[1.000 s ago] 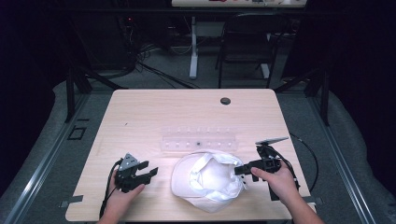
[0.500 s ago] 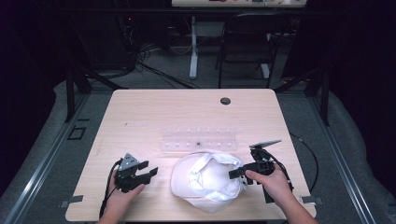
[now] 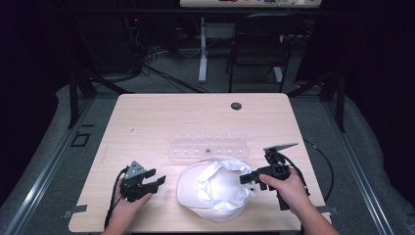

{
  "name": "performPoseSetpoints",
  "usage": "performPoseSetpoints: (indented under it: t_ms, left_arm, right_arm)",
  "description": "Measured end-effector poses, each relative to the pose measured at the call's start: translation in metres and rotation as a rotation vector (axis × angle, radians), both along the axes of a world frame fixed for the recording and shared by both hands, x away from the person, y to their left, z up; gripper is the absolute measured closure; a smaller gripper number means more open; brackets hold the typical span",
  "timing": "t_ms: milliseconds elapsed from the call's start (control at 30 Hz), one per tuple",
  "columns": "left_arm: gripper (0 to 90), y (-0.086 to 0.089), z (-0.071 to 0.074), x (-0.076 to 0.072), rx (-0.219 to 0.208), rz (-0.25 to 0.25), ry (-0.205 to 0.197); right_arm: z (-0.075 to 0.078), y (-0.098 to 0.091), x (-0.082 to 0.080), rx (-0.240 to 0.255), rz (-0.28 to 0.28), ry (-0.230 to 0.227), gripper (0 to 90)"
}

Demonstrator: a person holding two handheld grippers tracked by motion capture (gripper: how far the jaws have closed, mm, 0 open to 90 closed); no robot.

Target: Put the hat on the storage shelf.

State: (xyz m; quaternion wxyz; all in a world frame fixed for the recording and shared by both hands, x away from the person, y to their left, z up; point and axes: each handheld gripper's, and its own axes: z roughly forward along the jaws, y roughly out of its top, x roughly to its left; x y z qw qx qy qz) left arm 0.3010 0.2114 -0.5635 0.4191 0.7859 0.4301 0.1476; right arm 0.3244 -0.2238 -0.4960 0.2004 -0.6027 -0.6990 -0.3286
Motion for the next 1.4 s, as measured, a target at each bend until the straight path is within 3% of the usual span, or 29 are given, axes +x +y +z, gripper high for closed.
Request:
performPoseSetpoints:
  t_ms: [133,200,267,633,700,800,900,1033,1200,1233,1267,1400]
  left_arm:
    - [48.4,0.000,0.000,0.000,0.002,-0.001,0.000]
    - [48.4,0.000,0.000,0.000,-0.001,0.002,0.002]
    - [48.4,0.001,0.000,0.000,0.001,0.000,0.000]
    - [48.4,0.000,-0.001,0.001,0.005,0.001,0.003]
    - [48.4,0.000,-0.001,0.001,0.005,0.001,0.003]
    - [48.5,0.000,-0.001,0.001,0.005,0.001,0.003]
    - [48.4,0.000,-0.001,0.001,0.005,0.002,0.004]
    - [48.4,0.000,-0.001,0.001,0.006,0.000,0.003]
    - [48.4,0.000,-0.001,0.001,0.009,-0.003,0.003]
    - [48.4,0.000,-0.001,0.001,0.009,-0.004,0.004]
    - [48.4,0.000,-0.001,0.001,0.009,-0.004,0.004]
    - [48.4,0.000,-0.001,0.001,0.011,-0.004,0.005]
  right_arm:
    - [0.003,0.000,0.001,0.003,0.004,0.015,61.2]
    - [0.004,0.003,0.000,-0.011,-0.025,0.015,65.1]
    - [0.004,0.002,0.001,-0.017,-0.004,0.013,67.0]
    - [0.007,0.002,0.003,-0.043,0.001,0.024,77.8]
    - [0.008,0.004,0.002,-0.046,-0.022,0.025,79.0]
    - [0.011,0.003,0.004,-0.060,0.008,0.029,79.9]
    - [0.014,0.006,0.004,-0.072,-0.016,0.029,80.4]
    - [0.022,0.008,0.006,-0.102,0.012,0.024,81.1]
    - [0.030,0.013,0.006,-0.122,0.001,0.017,81.5]
    - [0.032,0.012,0.007,-0.130,0.031,0.017,81.6]
    - [0.034,0.015,0.006,-0.135,0.005,0.016,81.6]
    - [0.040,0.018,0.006,-0.153,0.004,0.023,81.9]
